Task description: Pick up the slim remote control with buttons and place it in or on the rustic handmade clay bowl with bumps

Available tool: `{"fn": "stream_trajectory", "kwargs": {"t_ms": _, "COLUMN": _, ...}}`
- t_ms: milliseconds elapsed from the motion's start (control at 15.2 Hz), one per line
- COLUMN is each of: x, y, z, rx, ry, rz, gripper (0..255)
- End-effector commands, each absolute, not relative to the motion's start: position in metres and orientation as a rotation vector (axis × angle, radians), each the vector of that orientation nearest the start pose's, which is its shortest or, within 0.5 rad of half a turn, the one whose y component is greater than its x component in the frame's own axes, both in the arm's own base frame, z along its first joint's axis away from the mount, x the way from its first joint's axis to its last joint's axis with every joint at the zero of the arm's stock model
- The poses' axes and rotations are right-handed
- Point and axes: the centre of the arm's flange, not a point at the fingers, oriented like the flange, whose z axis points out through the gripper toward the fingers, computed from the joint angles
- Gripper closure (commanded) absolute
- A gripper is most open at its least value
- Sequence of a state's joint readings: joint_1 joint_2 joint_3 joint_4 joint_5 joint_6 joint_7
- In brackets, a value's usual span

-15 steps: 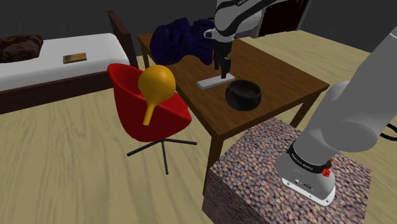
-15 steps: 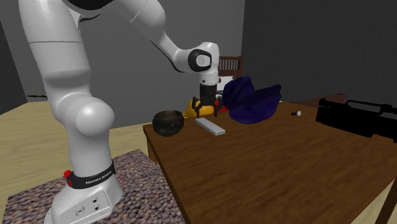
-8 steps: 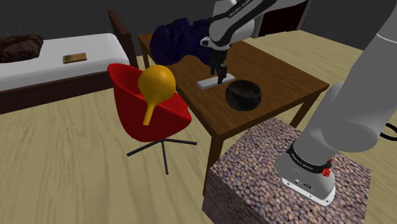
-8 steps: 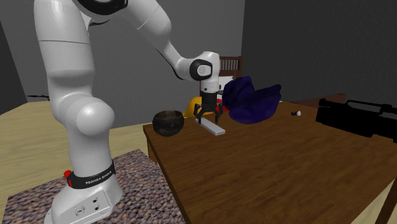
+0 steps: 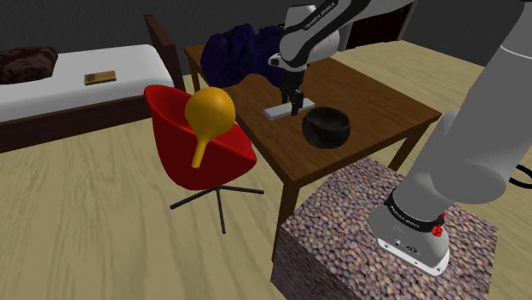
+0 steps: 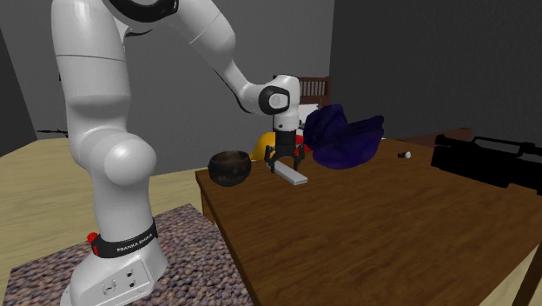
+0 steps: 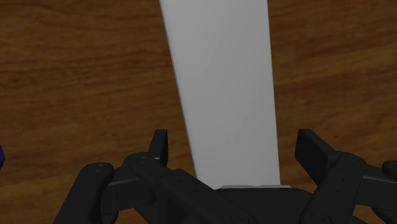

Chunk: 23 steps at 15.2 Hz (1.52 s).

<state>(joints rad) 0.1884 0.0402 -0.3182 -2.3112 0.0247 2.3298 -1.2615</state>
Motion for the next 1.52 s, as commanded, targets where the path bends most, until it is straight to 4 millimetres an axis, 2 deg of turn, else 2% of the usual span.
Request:
{"fn": "stream_trajectory", "kwargs": {"t_ms": 0, "x": 0.507, "y": -0.066, "z": 0.326, "rx": -2.652, "ry": -1.653, "rz": 0.018, "gripper": 0}}
{"fn": "stream_trajectory", "kwargs": {"t_ms": 66, "x": 0.507, "y": -0.066, "z": 0.326, "rx": -2.652, "ry": -1.653, "rz": 0.018, "gripper": 255}}
{"fn": "stream_trajectory", "kwargs": {"t_ms": 660, "x": 0.507, "y": -0.066, "z": 0.326, "rx": -2.652, "ry": -1.653, "rz": 0.018, "gripper": 255}}
{"fn": "stream_trajectory", "kwargs": {"t_ms": 1452, "x": 0.507, "y": -0.066, "z": 0.389, "rx": -2.652, "ry": -1.653, "rz": 0.018, "gripper": 255}}
